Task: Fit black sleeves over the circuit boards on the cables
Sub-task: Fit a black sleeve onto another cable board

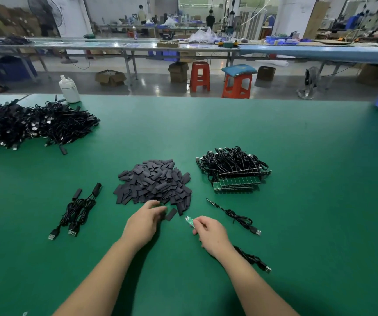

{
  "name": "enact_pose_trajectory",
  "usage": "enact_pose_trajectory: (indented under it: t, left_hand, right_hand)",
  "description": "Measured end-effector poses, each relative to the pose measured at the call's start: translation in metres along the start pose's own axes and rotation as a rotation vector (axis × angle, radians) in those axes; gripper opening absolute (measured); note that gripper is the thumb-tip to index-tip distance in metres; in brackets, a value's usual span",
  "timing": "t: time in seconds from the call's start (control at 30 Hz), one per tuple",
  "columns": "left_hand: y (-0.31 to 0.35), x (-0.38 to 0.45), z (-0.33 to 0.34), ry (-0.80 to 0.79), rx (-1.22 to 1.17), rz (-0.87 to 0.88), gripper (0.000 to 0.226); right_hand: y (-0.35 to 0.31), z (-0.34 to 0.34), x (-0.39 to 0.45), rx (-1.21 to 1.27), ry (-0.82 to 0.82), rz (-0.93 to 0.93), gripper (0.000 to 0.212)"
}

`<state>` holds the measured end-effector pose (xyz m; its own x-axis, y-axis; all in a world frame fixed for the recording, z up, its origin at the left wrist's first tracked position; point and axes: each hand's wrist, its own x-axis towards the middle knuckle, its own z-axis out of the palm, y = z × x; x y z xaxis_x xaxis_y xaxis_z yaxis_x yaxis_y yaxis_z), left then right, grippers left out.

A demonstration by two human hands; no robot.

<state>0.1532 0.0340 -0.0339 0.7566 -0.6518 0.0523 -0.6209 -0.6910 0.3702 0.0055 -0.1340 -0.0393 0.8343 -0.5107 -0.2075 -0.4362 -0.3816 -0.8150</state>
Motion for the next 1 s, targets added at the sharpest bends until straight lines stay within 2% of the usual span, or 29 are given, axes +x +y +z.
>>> enact_pose_trajectory:
  t: [0.07,0.23,0.3,0.43,0.57,0.7,0.8,0.9,1.0]
  left_hand:
    - [-0.010,0.002,-0.002,-0.081,0.056,0.038,0.032]
    - [-0.017,0.004,-0.012,-0.046,0.089,-0.024,0.018]
    - [-0.018,0.005,-0.016,-0.086,0.105,-0.043,0.021]
    - [-0.018,0.007,-0.020,-0.168,0.026,-0.074,0.027]
    - [-0.017,0.007,-0.021,-0.221,-0.037,-0.083,0.023]
    - [-0.010,0.001,-0.017,-0.145,-0.043,-0.022,0.015]
    - [-0.005,-0.008,-0.017,-0.065,-0.178,-0.043,0.015]
    - [0.005,-0.019,-0.017,-0.112,-0.403,-0.056,0.013]
    - [0.018,-0.026,-0.011,-0.121,-0.448,-0.018,0.019]
  right_hand:
    - [0.002,0.000,0.001,0.016,-0.018,0.012,0.022]
    - [0.004,-0.004,0.002,0.082,-0.056,0.023,0.014]
    - [0.005,-0.005,0.002,0.082,-0.077,0.015,0.013]
    - [0.003,-0.007,0.003,0.096,-0.098,0.031,0.015]
    - [0.000,-0.009,0.001,0.115,-0.129,0.035,0.018]
    - [-0.001,-0.010,0.002,0.118,-0.141,0.056,0.019]
    - [-0.003,-0.009,0.002,0.122,-0.144,0.065,0.019]
    - [-0.003,-0.008,0.003,0.121,-0.155,0.070,0.019]
    - [-0.005,-0.008,0.002,0.125,-0.163,0.077,0.019]
